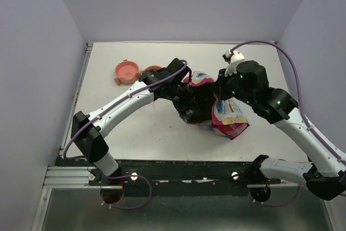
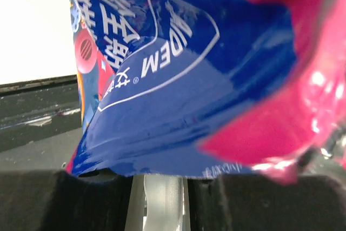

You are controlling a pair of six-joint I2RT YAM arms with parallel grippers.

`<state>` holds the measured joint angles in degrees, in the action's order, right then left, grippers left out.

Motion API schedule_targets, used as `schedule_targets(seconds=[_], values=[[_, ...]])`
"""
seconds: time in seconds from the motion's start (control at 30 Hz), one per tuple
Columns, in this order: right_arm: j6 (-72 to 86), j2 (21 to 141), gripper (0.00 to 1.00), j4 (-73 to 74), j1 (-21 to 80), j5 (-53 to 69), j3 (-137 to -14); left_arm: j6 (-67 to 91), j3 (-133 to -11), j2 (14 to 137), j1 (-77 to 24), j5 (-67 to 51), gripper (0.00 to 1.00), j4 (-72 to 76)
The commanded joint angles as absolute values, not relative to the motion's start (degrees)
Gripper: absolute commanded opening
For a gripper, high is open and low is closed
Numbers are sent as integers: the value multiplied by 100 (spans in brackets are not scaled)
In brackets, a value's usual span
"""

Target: Serve the pet food

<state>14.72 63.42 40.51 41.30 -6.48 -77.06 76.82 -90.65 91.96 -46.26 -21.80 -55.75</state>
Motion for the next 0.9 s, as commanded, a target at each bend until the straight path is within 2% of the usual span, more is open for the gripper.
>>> schedule_targets(seconds=[0.0, 0.1, 0.33, 0.43, 0.67, 0.87], values=[[1749, 6100, 1, 3111, 4175, -272, -7647, 8376, -8798, 9544, -4606, -1574, 0, -4889], [1802, 6003, 1, 3199, 4175, -343, -7603, 7982, -8527, 9782, -4579, -1389, 0, -3854], [1960, 5740, 1, 3348, 4175, -545, -7550, 7665, -7815, 9993, -4500, -1678, 0, -2604], [1969, 5660, 1, 3392, 4175, -667, -7497, 7428, -7393, 9696, -4474, -1802, 0, -1866], [1820, 5441, 1, 3436, 4166, -1203, -7260, 7304, -5969, 8676, -4430, -2750, 0, 1411], [1714, 5458, 0, 3542, 4175, -1827, -7321, 7321, -5468, 8131, -4430, -3348, 0, 2153]])
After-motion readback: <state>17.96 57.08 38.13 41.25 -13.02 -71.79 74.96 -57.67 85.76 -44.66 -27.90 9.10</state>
